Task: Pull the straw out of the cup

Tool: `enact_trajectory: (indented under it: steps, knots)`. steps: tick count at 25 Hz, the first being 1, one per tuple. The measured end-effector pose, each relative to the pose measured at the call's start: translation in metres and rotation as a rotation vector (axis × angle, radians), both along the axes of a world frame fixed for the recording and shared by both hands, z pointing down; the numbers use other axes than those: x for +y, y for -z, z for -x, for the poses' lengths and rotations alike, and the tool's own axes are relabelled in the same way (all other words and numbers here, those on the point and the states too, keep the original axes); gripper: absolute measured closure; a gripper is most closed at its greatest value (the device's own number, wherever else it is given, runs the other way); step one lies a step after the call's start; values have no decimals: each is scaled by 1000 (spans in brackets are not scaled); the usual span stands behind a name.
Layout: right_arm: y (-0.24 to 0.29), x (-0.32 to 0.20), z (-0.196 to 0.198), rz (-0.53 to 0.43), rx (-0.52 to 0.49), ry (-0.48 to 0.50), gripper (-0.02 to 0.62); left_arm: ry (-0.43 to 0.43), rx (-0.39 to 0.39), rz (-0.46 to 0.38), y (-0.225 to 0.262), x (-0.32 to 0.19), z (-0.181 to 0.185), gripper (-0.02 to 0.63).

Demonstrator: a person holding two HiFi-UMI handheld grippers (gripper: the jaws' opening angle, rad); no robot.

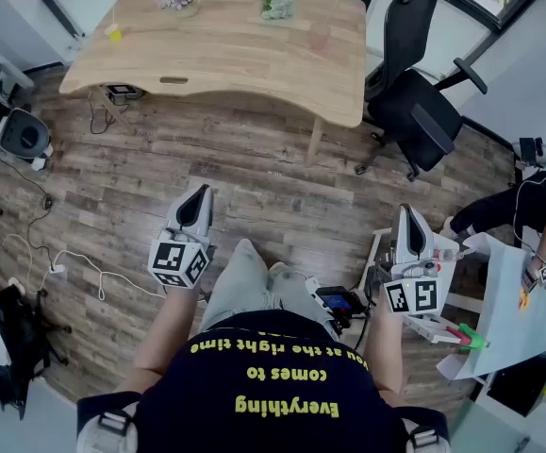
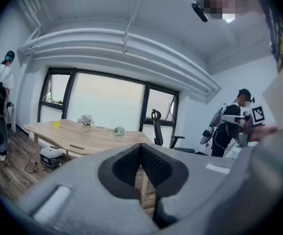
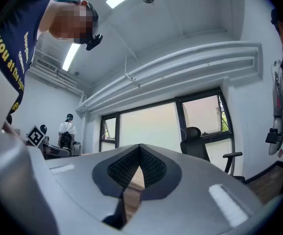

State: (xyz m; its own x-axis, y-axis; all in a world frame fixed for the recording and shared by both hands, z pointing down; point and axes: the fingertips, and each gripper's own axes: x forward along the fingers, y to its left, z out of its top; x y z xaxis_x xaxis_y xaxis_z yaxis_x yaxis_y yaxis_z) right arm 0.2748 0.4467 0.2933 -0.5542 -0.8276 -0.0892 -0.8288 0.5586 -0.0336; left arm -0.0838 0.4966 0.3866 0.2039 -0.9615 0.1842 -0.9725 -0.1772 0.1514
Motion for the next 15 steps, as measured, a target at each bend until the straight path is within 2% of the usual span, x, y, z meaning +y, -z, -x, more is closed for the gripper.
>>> enact_trajectory:
  steps: [10,15]
  knots:
    - [4,1,-1,-16,-13,11,591,10,-5,16,-8,2,-2,604]
    - [3,-4,-3,6,-44,13,589,14,-1,13,-5,-2,-4,604]
